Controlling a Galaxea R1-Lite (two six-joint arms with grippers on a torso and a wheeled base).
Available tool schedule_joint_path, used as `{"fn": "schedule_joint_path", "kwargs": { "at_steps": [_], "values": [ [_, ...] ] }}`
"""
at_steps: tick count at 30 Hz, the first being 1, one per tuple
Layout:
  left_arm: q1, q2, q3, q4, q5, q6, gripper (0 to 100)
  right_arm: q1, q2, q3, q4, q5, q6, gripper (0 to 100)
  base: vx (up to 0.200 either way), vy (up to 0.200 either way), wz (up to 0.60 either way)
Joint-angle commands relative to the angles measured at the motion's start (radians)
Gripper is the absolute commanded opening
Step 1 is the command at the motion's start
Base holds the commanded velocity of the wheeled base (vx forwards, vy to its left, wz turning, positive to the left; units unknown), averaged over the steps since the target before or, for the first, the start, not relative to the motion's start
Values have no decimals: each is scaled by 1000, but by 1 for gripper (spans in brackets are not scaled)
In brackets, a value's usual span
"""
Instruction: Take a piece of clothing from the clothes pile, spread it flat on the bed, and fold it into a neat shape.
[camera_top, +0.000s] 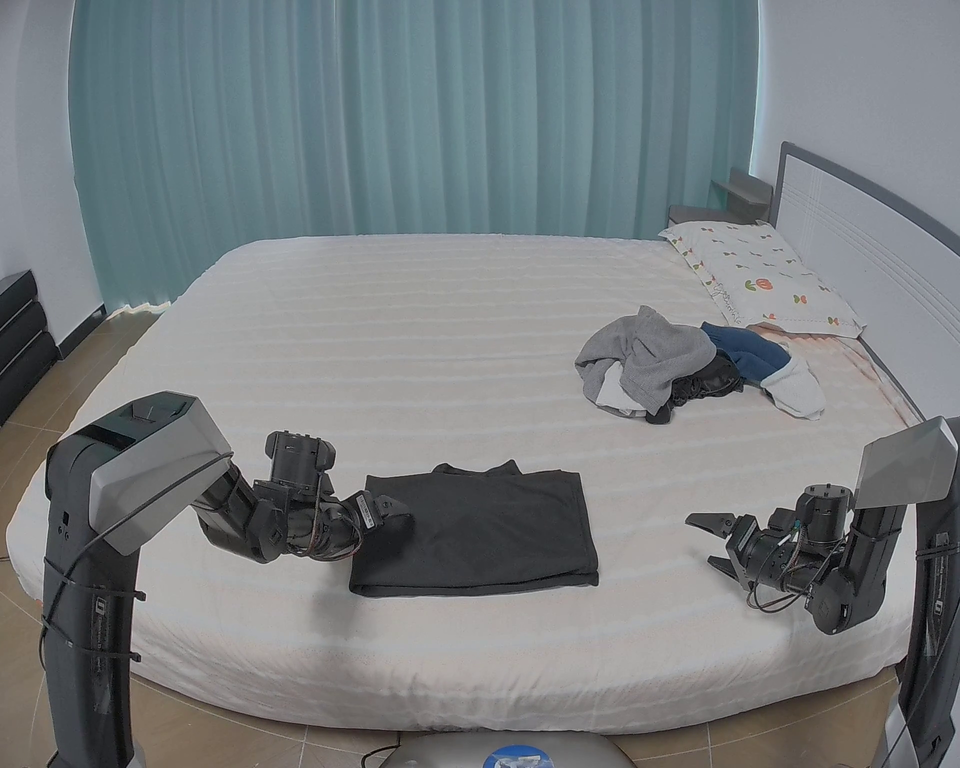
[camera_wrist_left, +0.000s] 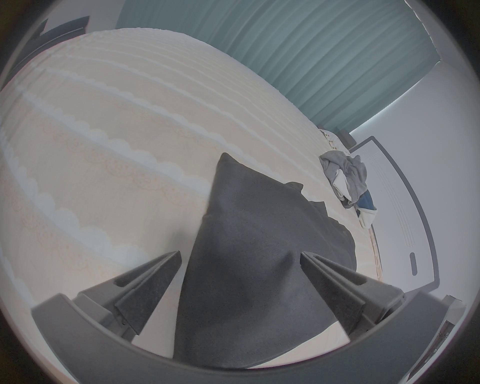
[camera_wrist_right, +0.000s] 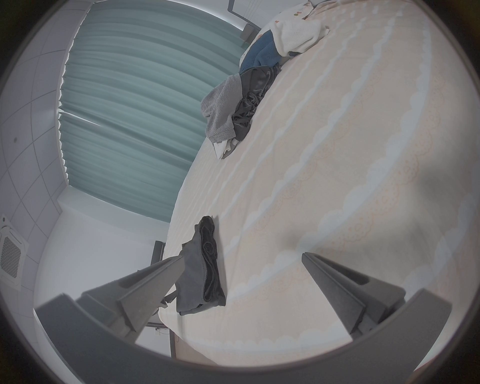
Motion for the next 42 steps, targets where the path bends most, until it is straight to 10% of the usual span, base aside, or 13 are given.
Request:
{"fn": "schedule_joint_path", "kwargs": {
  "at_steps": [1, 3, 4, 42],
  "values": [
    [-2, 7, 6, -5, 1, -1, 100, 0, 2, 0, 0, 1, 0, 100, 0, 0, 0],
    [-2, 9, 4, -5, 1, -1, 100, 0, 2, 0, 0, 1, -2, 100, 0, 0, 0],
    [-2, 9, 4, -5, 1, -1, 0, 0, 2, 0, 0, 1, 0, 100, 0, 0, 0],
    [3, -25, 36, 4, 7, -33, 0, 2, 2, 3, 0, 1, -3, 100, 0, 21, 0]
  ]
}}
